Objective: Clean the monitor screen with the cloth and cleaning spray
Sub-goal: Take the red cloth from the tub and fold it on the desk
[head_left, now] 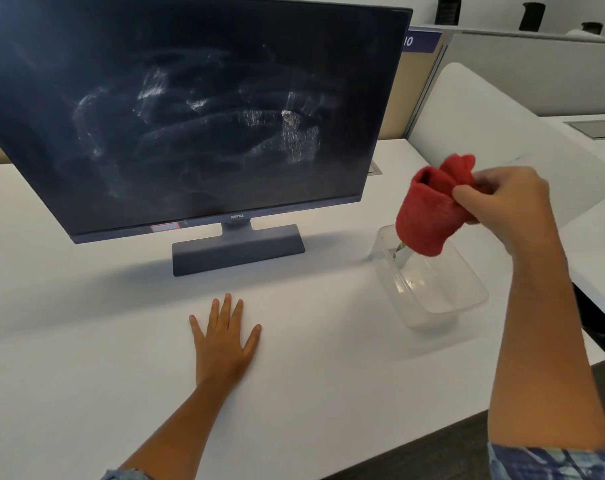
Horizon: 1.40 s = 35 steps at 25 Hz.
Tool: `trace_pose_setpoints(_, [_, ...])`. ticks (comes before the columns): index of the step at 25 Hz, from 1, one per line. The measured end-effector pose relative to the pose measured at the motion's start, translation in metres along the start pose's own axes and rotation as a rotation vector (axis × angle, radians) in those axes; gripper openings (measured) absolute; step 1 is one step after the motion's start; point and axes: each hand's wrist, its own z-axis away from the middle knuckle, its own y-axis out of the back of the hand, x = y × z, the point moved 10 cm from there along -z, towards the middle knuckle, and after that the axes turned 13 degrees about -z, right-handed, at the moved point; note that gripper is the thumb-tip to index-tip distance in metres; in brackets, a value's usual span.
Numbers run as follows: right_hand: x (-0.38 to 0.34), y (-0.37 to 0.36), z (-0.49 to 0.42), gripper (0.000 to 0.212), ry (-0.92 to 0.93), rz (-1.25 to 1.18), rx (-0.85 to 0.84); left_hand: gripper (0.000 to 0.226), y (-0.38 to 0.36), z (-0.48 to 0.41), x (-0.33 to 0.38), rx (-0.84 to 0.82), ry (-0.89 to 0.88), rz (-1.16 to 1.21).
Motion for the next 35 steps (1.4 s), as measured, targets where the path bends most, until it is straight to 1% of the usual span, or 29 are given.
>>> trace_pose_setpoints(3, [-0.041, -0.037, 0.005, 0.029, 0.100, -0.135, -0.087, 0.098, 0.001, 0.001, 0.000, 0.002, -0.001, 0.018])
trace_pose_setpoints(5, [-0.050, -0.073, 0.004, 0.021, 0.113, -0.198, -0.184, 0.098, 0.003, 0.002, 0.001, 0.009, -0.003, 0.028])
trace_pose_setpoints(7, [-0.053, -0.110, 0.007, 0.020, 0.132, -0.197, -0.264, 0.098, 0.005, 0.002, 0.001, 0.020, -0.006, 0.042])
trace_pose_setpoints(8, [-0.055, -0.125, 0.012, 0.019, 0.177, -0.188, -0.278, 0.097, 0.006, 0.002, 0.001, 0.024, -0.007, 0.042])
trace_pose_setpoints(10, [-0.059, -0.152, 0.036, 0.016, 0.333, -0.176, -0.283, 0.094, 0.008, 0.002, 0.000, 0.030, -0.007, 0.032])
trace_pose_setpoints(12, [-0.045, -0.180, 0.080, 0.013, 0.472, -0.121, -0.340, 0.083, 0.010, 0.002, 0.000, 0.038, -0.001, 0.044])
trace_pose_setpoints(13, [-0.029, -0.194, 0.107, 0.015, 0.510, -0.066, -0.389, 0.076, 0.011, 0.001, -0.001, 0.039, 0.008, 0.062])
trace_pose_setpoints(16, [0.032, -0.223, 0.182, 0.026, 0.571, 0.131, -0.570, 0.063, 0.013, 0.001, -0.005, 0.042, 0.040, 0.144])
trace_pose_setpoints(18, [0.054, -0.231, 0.213, 0.034, 0.623, 0.192, -0.662, 0.057, 0.011, 0.001, -0.007, 0.046, 0.041, 0.135])
trace_pose_setpoints(20, [0.055, -0.232, 0.213, 0.036, 0.604, 0.157, -0.671, 0.054, 0.008, 0.002, -0.008, 0.050, 0.031, 0.118])
trace_pose_setpoints(22, [0.048, -0.229, 0.203, 0.040, 0.574, 0.124, -0.615, 0.056, 0.006, 0.003, -0.008, 0.055, 0.021, 0.116])
trace_pose_setpoints(23, [0.045, -0.231, 0.201, 0.047, 0.567, 0.131, -0.612, 0.058, 0.006, 0.003, -0.008, 0.053, 0.016, 0.110])
trace_pose_setpoints(24, [0.044, -0.239, 0.202, 0.059, 0.561, 0.162, -0.641, 0.060, 0.005, 0.003, -0.008, 0.052, 0.012, 0.103])
trace_pose_setpoints(26, [0.050, -0.263, 0.211, 0.086, 0.527, 0.293, -0.772, 0.063, 0.004, 0.003, -0.008, 0.053, 0.008, 0.089])
trace_pose_setpoints(27, [0.058, -0.275, 0.217, 0.093, 0.505, 0.379, -0.833, 0.062, 0.004, 0.002, -0.008, 0.054, 0.008, 0.084])
trace_pose_setpoints(28, [0.065, -0.286, 0.223, 0.094, 0.490, 0.452, -0.869, 0.062, 0.003, 0.002, -0.008, 0.054, 0.009, 0.081])
trace_pose_setpoints(30, [0.071, -0.297, 0.228, 0.084, 0.493, 0.511, -0.861, 0.062, 0.003, 0.002, -0.009, 0.050, 0.013, 0.084])
trace_pose_setpoints(33, [0.073, -0.297, 0.229, 0.071, 0.501, 0.475, -0.807, 0.059, 0.005, 0.004, -0.008, 0.066, 0.007, 0.108])
trace_pose_setpoints(35, [0.074, -0.296, 0.228, 0.060, 0.472, 0.403, -0.818, 0.060, 0.008, 0.005, -0.008, 0.085, 0.005, 0.133])
